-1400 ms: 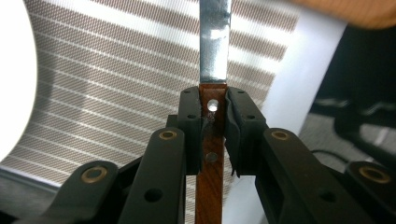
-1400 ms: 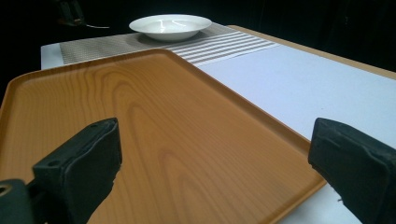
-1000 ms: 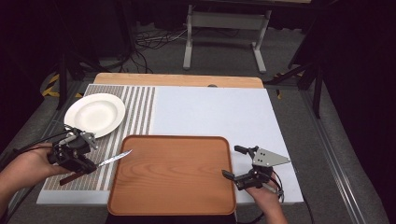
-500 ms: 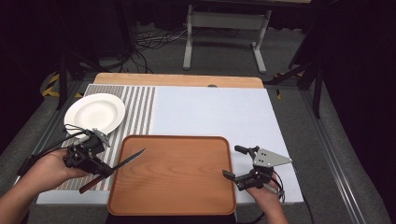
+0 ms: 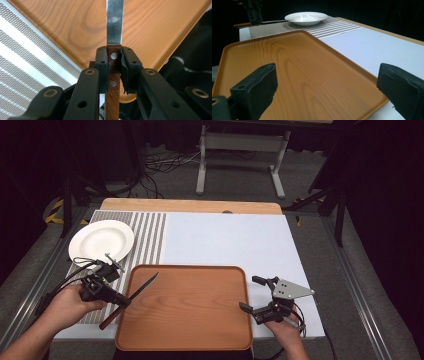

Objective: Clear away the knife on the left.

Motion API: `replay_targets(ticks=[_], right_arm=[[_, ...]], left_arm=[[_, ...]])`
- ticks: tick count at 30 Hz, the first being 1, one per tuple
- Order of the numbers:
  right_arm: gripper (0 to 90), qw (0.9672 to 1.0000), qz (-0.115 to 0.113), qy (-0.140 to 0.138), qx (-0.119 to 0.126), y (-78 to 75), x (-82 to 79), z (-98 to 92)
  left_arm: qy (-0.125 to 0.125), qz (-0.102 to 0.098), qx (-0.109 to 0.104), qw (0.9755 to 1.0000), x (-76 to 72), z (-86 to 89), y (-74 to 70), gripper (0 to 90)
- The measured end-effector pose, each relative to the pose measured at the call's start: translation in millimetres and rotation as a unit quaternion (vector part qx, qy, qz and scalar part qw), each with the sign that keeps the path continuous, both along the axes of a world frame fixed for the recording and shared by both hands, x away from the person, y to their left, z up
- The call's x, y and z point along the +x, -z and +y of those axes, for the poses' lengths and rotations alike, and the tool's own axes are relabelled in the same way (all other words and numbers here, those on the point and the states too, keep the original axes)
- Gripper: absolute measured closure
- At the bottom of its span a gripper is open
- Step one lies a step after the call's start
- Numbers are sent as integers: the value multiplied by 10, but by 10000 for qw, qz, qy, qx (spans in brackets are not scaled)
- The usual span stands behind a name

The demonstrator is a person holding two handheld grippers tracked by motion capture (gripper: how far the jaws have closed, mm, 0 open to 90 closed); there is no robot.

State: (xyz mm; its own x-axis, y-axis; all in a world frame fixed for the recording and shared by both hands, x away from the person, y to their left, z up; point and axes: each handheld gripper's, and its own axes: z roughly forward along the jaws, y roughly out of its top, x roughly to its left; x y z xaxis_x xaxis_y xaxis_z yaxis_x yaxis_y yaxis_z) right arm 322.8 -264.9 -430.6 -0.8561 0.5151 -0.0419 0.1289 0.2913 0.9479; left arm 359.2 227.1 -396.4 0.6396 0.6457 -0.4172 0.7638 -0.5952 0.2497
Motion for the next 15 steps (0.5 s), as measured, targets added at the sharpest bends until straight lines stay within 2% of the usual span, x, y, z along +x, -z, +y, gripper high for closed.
replay_targets(ticks=[3,6,8,13,14,15], right_arm=[[39,10000,-4,-5,7,-1,-1,0],[39,10000,-7,-12,2,0,0,0],[39,10000,7,-9,0,3,2,1],[39,10000,6,-9,-21,8,3,4],[39,10000,6,-8,-19,8,4,4],[39,10000,1,-8,-17,8,4,2]], left_arm=[[-184,91,-27,9998,-8,-41,17,779],[-481,26,143,9987,-23,-84,20,779],[-579,55,113,9982,-28,-112,32,779],[-620,56,149,9980,-31,-181,63,779],[-591,-12,157,9981,-33,-201,69,779],[-548,6,141,9984,-37,-219,69,779]])
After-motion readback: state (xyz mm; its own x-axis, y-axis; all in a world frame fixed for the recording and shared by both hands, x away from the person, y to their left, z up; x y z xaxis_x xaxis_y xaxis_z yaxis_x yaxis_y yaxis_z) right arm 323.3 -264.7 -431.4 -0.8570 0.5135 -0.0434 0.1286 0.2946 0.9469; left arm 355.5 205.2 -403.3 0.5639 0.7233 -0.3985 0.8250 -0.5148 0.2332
